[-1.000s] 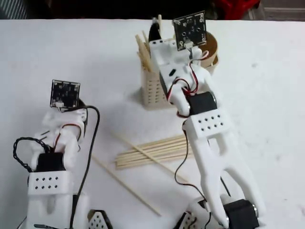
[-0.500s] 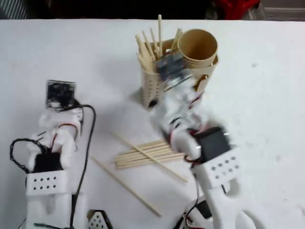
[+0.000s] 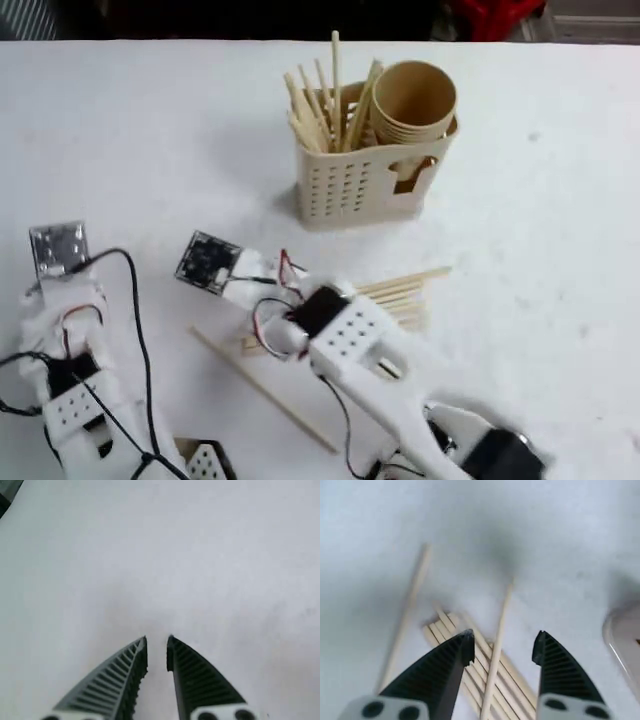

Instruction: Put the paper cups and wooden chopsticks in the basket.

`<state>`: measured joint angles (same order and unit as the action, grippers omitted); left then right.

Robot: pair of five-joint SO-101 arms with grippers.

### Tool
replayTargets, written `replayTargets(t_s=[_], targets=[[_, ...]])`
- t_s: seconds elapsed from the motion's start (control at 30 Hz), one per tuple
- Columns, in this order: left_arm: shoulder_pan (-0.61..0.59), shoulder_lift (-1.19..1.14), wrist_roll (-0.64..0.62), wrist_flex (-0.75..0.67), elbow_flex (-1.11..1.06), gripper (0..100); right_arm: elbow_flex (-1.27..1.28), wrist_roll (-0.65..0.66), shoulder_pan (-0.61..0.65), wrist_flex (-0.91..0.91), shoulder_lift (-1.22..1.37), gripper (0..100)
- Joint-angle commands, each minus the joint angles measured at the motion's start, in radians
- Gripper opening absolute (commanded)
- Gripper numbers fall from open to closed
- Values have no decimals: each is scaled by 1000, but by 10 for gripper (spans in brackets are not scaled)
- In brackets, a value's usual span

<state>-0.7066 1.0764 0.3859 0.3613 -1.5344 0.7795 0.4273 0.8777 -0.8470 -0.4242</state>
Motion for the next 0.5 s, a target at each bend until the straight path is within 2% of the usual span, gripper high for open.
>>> replayTargets(t_s=[0.0, 0.2, 0.47], targets=[[-38, 19, 12, -137, -98, 87, -6, 12, 16, 125, 136, 201], [-39, 19, 12, -146, -121, 87, -6, 6, 10, 196, 266, 199], [-39, 19, 17, -144, -124, 87, -18, 5, -91, 217, 325, 198]])
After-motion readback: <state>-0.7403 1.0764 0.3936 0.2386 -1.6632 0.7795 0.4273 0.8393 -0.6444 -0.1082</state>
